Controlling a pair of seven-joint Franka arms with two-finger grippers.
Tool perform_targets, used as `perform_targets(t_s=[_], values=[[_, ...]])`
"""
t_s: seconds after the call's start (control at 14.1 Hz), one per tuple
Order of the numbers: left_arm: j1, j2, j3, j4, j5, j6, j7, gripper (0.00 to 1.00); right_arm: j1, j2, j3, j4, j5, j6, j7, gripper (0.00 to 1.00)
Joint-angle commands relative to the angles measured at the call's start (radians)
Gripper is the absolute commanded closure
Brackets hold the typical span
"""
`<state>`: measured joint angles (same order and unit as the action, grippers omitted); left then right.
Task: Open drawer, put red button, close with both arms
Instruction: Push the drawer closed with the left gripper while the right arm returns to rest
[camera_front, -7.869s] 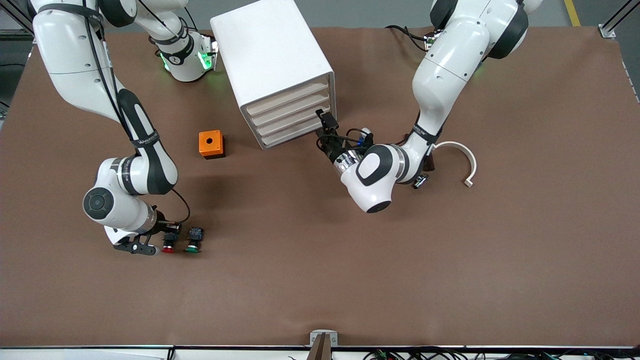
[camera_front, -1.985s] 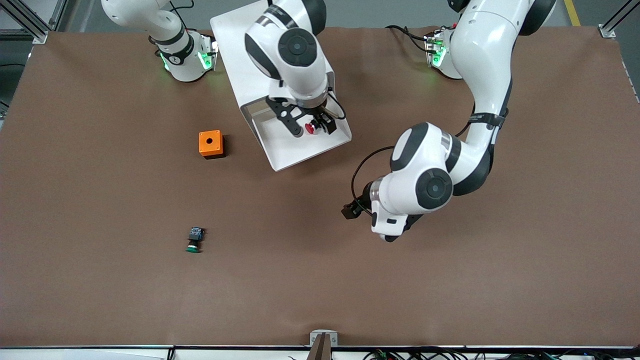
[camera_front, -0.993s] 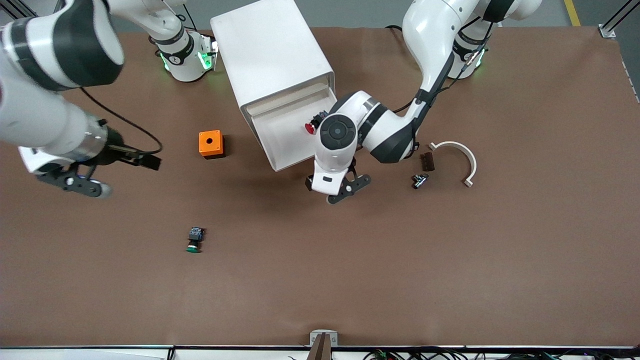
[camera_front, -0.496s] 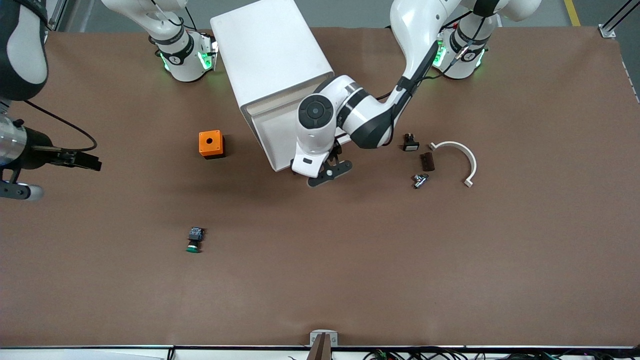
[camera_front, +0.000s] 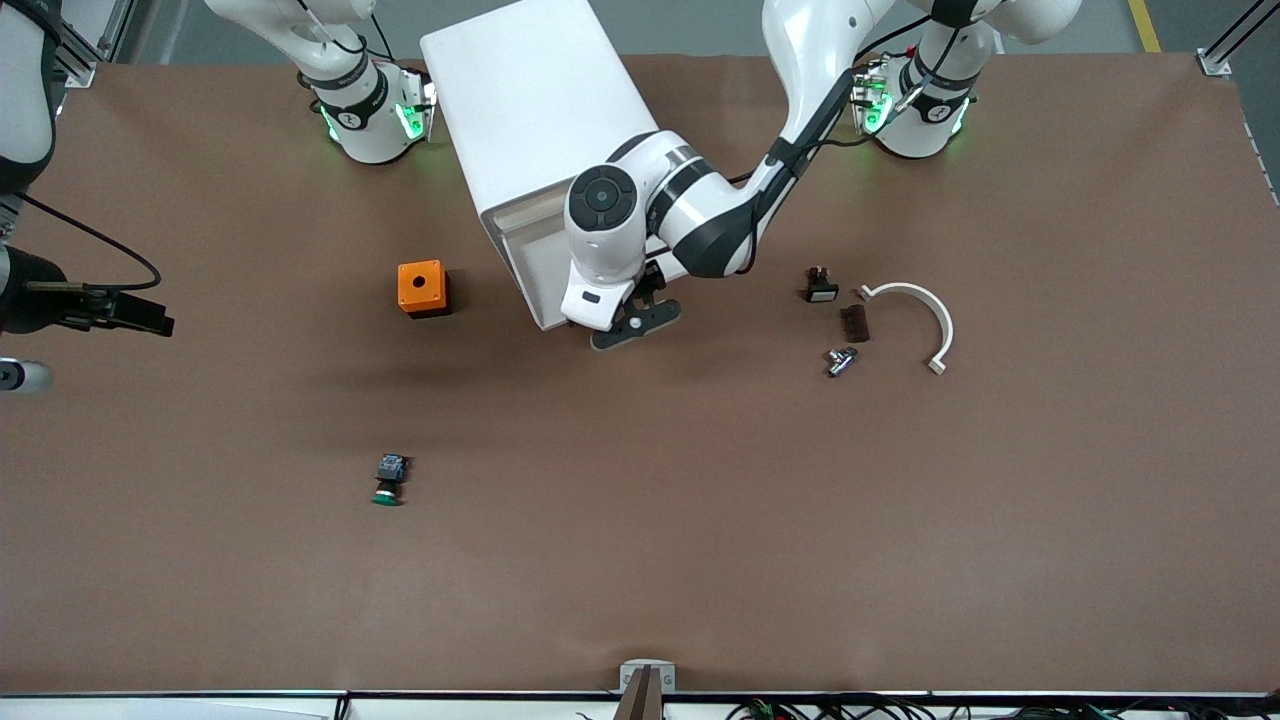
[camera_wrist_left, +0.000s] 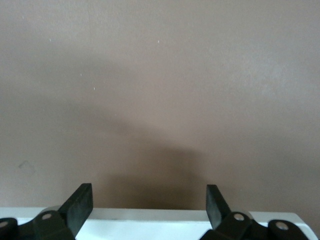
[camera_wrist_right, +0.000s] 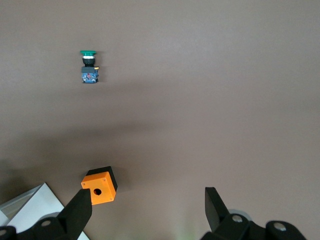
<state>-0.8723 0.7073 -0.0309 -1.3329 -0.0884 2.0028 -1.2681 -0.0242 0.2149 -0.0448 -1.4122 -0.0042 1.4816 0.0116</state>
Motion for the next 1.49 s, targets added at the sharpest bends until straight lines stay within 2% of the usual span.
perform_targets(t_s=[0.0, 0.14, 0.35, 0.57, 0.92, 1.42], values=[[-0.007, -0.029, -0.021, -0.041, -0.011, 0.007, -0.028, 0.0, -0.022, -0.012, 0.02, 0.022, -0.017, -0.007, -0.012, 0.0], [-0.007, -0.029, -0.024, -0.042, -0.075, 0.005, -0.028, 0.0, -0.025, -0.018, 0.016, 0.022, -0.007, -0.02, -0.015, 0.0], [-0.008, -0.026, -0.026, -0.042, -0.148, 0.005, -0.028, 0.01, -0.03, -0.025, 0.026, 0.022, 0.015, -0.154, -0.004, 0.0], [-0.024, -0.023, -0.027, -0.046, -0.217, 0.004, -0.031, 0.0, -0.025, -0.078, 0.026, 0.012, 0.049, -0.144, 0.031, 0.0], [-0.025, -0.011, -0.027, -0.054, -0.339, 0.004, -0.062, 0.0, -0.028, -0.14, 0.023, -0.05, 0.053, -0.104, 0.031, 0.0], [-0.024, 0.003, -0.027, -0.068, -0.496, 0.005, -0.051, 0.01, 0.01, -0.166, 0.028, -0.07, 0.05, -0.057, 0.031, 0.0]])
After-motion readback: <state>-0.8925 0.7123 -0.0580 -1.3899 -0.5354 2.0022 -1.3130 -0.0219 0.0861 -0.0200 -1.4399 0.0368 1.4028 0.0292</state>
